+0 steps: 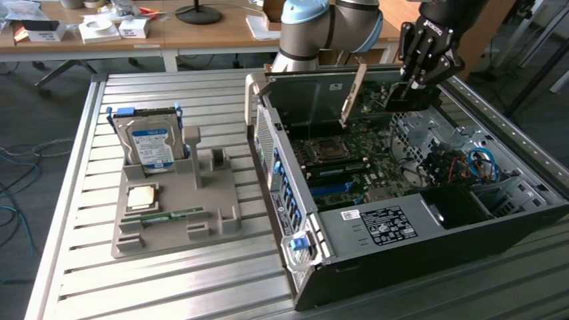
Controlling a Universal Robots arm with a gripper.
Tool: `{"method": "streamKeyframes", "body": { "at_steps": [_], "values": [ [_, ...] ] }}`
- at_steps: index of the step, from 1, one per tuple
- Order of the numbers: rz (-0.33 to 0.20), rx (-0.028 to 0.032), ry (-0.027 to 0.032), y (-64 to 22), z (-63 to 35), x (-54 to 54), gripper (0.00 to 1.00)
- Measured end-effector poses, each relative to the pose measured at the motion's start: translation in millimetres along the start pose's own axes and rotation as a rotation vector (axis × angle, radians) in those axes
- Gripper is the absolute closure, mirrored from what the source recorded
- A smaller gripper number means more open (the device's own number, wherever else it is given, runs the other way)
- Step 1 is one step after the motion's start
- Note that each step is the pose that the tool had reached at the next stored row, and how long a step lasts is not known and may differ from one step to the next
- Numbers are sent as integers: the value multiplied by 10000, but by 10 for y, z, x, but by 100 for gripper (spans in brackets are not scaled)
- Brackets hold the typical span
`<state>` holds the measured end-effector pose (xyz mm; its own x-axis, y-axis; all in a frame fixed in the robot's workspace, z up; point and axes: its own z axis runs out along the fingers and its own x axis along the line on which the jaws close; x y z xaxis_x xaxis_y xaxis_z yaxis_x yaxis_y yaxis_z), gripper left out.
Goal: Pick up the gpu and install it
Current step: 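Insert the gpu into the slot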
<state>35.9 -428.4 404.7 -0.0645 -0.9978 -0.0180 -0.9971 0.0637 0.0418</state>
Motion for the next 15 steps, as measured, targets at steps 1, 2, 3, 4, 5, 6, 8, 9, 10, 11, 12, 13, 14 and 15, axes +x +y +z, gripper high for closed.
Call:
{"method": "streamKeyframes", "body": {
  "at_steps": [1,2,3,4,5,6,8,9,10,11,12,13,14,15],
  "values": [
    [0,0,0,0,1,0,74],
    [0,0,-2,3,3,0,74],
    [1,1,-4,9,6,0,74],
    [0,2,-2,16,8,1,74],
    [-1,4,-2,24,10,2,74],
    [0,6,-2,36,12,3,74],
    [-1,12,-1,65,17,5,74],
    [-1,16,-2,80,20,6,74],
    [0,18,-2,94,23,7,74],
    [-1,19,-1,105,24,7,74],
    [-1,21,-2,117,27,8,74],
    [-1,23,-2,130,28,9,74],
    [-1,24,-2,143,31,10,74],
    [0,25,-2,155,32,11,74]
  ]
}}
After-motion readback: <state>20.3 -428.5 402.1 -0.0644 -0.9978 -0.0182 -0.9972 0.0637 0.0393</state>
